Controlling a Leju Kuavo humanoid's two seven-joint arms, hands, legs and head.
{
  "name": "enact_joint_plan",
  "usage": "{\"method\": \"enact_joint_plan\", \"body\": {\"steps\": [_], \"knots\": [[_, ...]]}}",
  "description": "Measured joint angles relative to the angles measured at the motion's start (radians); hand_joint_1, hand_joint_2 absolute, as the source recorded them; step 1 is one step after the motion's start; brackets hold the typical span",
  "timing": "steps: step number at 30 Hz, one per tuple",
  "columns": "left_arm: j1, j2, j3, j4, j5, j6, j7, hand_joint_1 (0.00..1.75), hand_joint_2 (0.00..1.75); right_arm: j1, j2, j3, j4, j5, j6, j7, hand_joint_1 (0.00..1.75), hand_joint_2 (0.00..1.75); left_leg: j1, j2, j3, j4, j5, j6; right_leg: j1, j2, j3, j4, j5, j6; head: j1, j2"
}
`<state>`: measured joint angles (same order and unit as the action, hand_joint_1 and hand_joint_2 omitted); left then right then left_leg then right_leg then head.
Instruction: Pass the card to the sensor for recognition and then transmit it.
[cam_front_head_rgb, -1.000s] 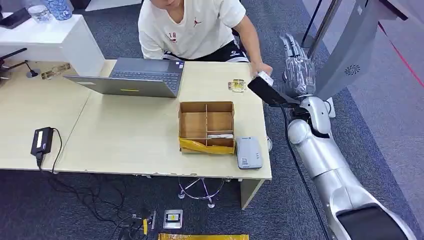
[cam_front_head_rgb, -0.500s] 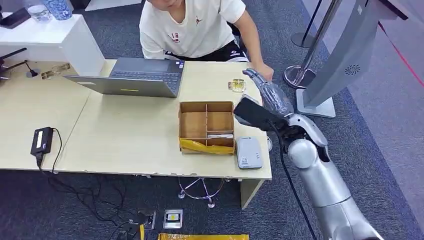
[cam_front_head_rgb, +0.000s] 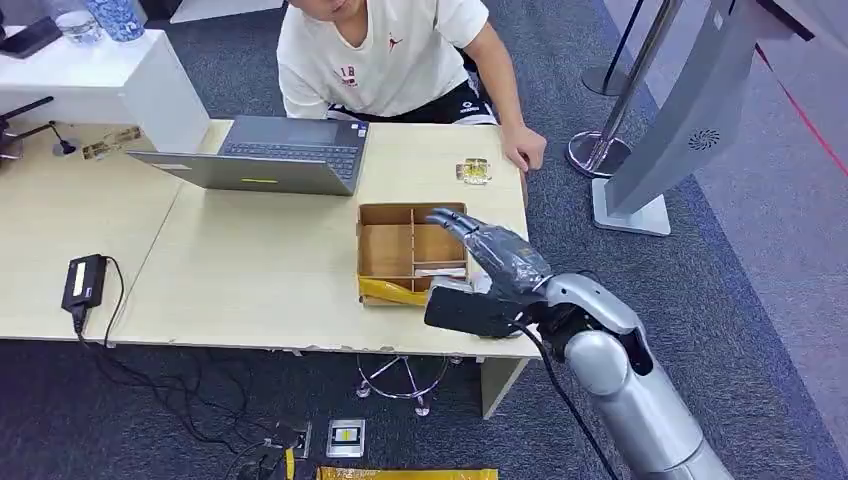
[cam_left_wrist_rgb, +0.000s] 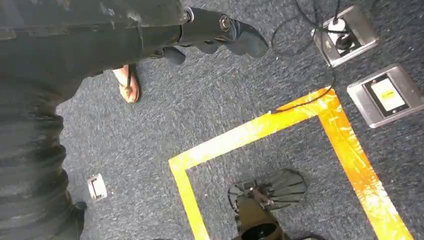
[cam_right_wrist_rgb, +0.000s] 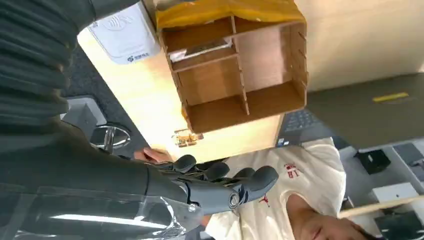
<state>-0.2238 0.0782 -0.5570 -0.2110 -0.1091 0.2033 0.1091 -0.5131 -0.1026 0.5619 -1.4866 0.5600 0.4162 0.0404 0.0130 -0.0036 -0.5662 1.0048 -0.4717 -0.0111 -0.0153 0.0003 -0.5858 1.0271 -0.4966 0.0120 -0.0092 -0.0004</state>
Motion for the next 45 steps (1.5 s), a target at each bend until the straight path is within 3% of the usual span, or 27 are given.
{"method": "enact_joint_plan", "body": {"steps": [13, 22, 29, 37, 45], "knots": [[-0.006, -0.007, 0.000, 0.000, -0.003, 0.006, 0.007, 0.00, 1.75, 0.005, -0.015, 0.059, -0.009, 0.031, -0.006, 0.001, 0.00, 1.75, 0.000, 0.000, 0.000, 0.000, 0.000, 0.000, 0.000, 0.000, 0.000, 0.000, 0.000, 0.000, 0.000, 0.000], [-0.012, -0.013, 0.000, 0.000, -0.003, 0.003, 0.009, 0.00, 1.75, 0.011, -0.013, 0.094, 0.045, 0.109, -0.135, -0.060, 0.00, 1.75, 0.000, 0.000, 0.000, 0.000, 0.000, 0.000, 0.000, 0.000, 0.000, 0.000, 0.000, 0.000, 0.000, 0.000], [-0.012, -0.013, 0.001, 0.000, 0.005, 0.006, 0.005, 0.00, 1.75, 0.007, 0.008, 0.125, 0.125, 0.157, -0.175, -0.078, 0.00, 1.75, 0.000, 0.000, -0.001, 0.000, 0.000, 0.000, 0.000, 0.000, 0.000, 0.000, 0.000, 0.000, 0.000, 0.000], [-0.011, -0.015, 0.002, 0.000, 0.012, -0.004, -0.003, 0.00, 1.75, -0.028, 0.073, 0.181, 0.324, 0.253, -0.330, -0.170, 0.00, 1.75, 0.000, 0.000, -0.001, 0.000, 0.000, 0.000, 0.000, 0.000, 0.000, 0.000, 0.000, 0.000, 0.000, 0.000], [-0.020, -0.014, 0.010, 0.000, 0.037, -0.025, 0.034, 0.00, 1.75, -0.099, 0.196, 0.236, 0.637, 0.330, -0.558, -0.224, 0.00, 1.75, 0.000, 0.000, -0.001, 0.000, 0.000, 0.000, 0.000, 0.000, 0.000, 0.001, 0.000, 0.000, 0.000, 0.000]]}}
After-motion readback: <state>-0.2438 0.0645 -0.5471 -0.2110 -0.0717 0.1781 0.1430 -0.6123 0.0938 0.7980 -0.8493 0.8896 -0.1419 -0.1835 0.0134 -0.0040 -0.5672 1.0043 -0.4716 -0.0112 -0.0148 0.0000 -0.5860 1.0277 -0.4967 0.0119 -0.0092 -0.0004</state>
